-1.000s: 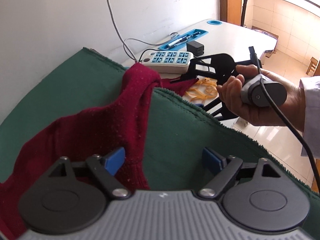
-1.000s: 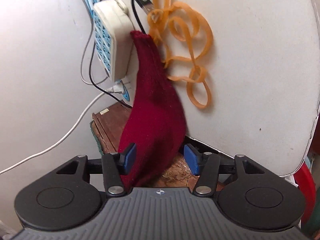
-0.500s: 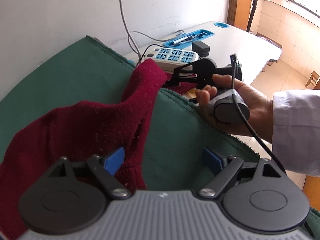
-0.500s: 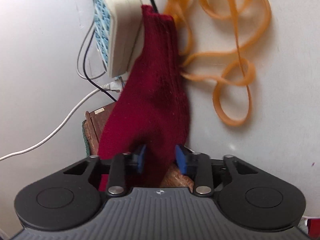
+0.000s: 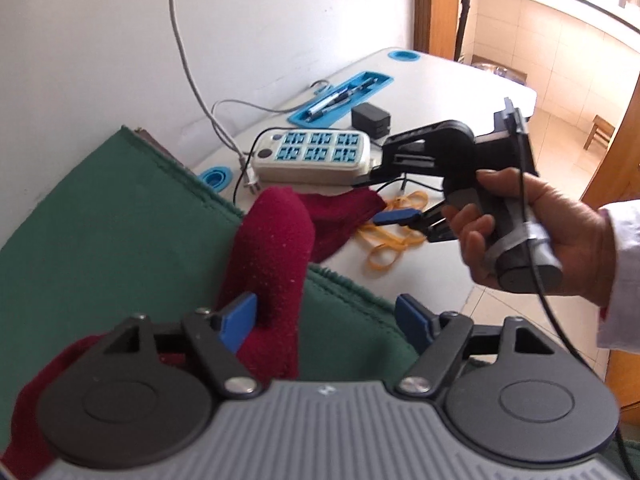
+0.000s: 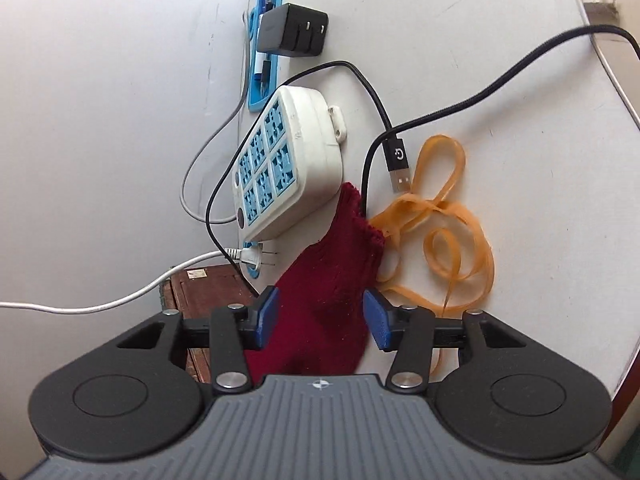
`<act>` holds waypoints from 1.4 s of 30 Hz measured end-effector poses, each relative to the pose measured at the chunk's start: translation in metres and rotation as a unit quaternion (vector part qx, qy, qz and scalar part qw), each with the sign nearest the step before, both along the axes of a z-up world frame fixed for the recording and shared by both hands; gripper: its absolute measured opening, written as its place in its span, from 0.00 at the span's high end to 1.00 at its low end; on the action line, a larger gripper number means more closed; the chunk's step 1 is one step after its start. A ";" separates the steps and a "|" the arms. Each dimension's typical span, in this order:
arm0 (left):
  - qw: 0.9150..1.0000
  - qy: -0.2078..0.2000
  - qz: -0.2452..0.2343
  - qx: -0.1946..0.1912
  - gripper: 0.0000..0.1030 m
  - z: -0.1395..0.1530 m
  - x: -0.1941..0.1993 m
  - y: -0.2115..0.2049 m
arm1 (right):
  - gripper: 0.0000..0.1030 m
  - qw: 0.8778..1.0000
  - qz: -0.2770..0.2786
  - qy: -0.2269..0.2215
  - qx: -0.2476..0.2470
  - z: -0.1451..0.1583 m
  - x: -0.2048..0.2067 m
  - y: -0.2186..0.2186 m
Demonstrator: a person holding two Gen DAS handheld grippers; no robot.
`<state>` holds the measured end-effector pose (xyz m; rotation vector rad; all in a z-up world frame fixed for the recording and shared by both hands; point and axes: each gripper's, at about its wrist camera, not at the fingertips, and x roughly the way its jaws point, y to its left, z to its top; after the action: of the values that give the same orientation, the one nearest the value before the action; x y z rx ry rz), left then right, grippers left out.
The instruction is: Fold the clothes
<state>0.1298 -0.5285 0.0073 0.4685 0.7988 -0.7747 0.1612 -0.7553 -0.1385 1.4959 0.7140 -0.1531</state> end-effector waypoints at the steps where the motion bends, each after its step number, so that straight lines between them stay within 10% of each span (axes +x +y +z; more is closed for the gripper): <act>1: 1.000 0.001 0.007 0.001 0.24 -0.001 0.006 0.002 | 0.53 1.000 0.000 0.001 0.005 -0.002 0.001 0.000; 12: 0.999 -0.006 0.022 0.024 0.17 -0.014 0.011 -0.002 | 0.70 0.998 -0.004 0.019 -0.062 -0.007 0.035 0.025; 14: 0.999 -0.017 0.015 0.031 0.16 -0.017 0.006 -0.006 | 0.92 0.997 0.007 0.020 -0.079 -0.008 0.039 0.025; 17: 0.999 -0.015 0.014 0.028 0.17 -0.014 0.007 -0.003 | 0.94 0.995 0.022 -0.001 -0.100 0.002 0.037 0.022; 28: 0.996 -0.019 -0.070 -0.046 0.11 0.045 -0.035 0.020 | 0.94 0.953 0.056 -0.224 -0.194 0.165 0.016 -0.016; 37: 0.997 0.004 -0.072 -0.036 0.11 0.024 -0.047 0.030 | 0.94 0.886 0.071 -0.413 -0.199 0.307 -0.021 0.000; 42: 0.995 0.050 -0.065 -0.061 0.07 0.007 -0.029 0.024 | 0.94 0.870 0.082 -0.425 -0.236 0.327 -0.037 0.011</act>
<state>0.1011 -0.5050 0.0146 0.3757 0.8142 -0.9678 0.1243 -0.7440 0.1881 0.8787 0.0580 0.4234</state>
